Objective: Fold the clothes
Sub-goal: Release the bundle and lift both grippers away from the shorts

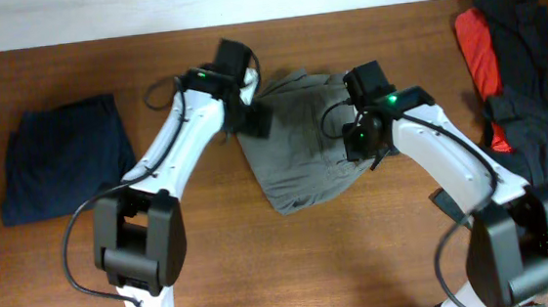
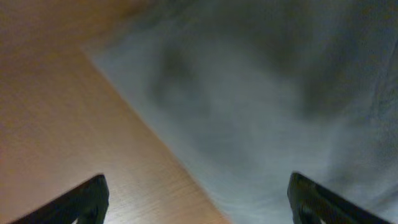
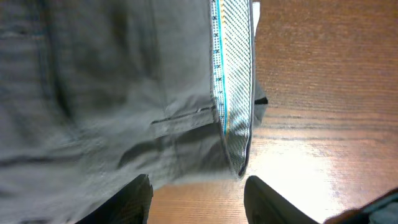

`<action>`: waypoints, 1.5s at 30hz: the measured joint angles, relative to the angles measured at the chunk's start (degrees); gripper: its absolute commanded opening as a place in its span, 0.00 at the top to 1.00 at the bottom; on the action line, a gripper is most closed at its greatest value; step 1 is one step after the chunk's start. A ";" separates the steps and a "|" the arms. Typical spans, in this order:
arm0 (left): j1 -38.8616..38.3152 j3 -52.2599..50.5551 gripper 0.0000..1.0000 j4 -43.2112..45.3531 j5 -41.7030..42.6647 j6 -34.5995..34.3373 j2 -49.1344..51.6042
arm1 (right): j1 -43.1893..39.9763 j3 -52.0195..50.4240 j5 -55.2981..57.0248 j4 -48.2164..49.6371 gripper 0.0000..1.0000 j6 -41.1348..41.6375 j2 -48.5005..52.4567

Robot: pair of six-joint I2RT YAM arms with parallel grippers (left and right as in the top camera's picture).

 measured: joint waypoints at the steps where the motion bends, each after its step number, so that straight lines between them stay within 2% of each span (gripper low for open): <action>1: 0.92 0.17 0.08 3.19 -0.26 0.79 0.02 | 0.00 0.00 -0.50 -0.61 0.46 -0.09 -0.98; 7: 4.46 0.33 0.11 17.27 -1.22 2.93 0.37 | 0.00 0.20 -6.49 -4.26 0.46 -0.09 -4.66; 10: 4.48 0.48 0.11 21.49 -0.96 3.43 1.90 | 0.00 0.22 -8.66 -5.46 0.47 -0.11 -4.72; 11: 4.46 0.50 0.11 22.32 -0.72 3.54 2.69 | 0.00 0.22 -9.07 -5.70 0.47 -0.11 -4.74; 13: 4.37 0.50 0.17 23.61 -0.07 3.69 4.59 | 0.00 0.22 -9.53 -5.99 0.47 -0.11 -4.74; 18: 4.28 0.50 0.19 21.14 0.76 3.93 9.18 | 0.00 0.22 -10.25 -6.51 0.47 -0.09 -4.74; 20: 4.28 0.50 0.28 18.36 0.92 3.93 10.67 | 0.00 0.22 -10.38 -6.56 0.47 -0.07 -4.74; 24: 4.28 0.63 0.64 7.13 1.16 4.26 11.80 | 0.00 0.26 -10.36 -6.69 0.46 -0.11 -4.74; 27: 4.22 1.70 0.78 -6.47 2.19 3.78 11.80 | 0.00 0.31 -10.34 -6.60 0.45 -0.37 -4.74; 28: 4.22 1.68 0.80 -10.51 2.25 3.23 11.80 | -0.02 0.31 -10.32 -6.56 0.45 -0.46 -4.74; 32: 4.17 1.53 0.81 -22.34 5.66 2.56 11.85 | 0.00 0.31 -8.79 -6.62 0.43 -0.63 -4.74; 37: 4.22 1.40 0.72 -30.88 11.54 2.36 11.85 | -0.02 0.31 -7.04 -6.60 0.42 -0.79 -4.74; 39: 4.22 1.40 0.68 -32.92 12.74 2.40 11.85 | 0.00 0.31 -6.69 -6.56 0.41 -0.76 -4.74; 42: 4.17 1.40 0.53 -33.46 13.90 2.47 11.80 | 0.00 0.31 -6.38 -6.40 0.41 -0.79 -4.74; 45: 4.17 1.25 0.50 -33.42 14.49 2.25 10.60 | 0.00 0.31 -6.36 -6.40 0.41 -0.76 -4.74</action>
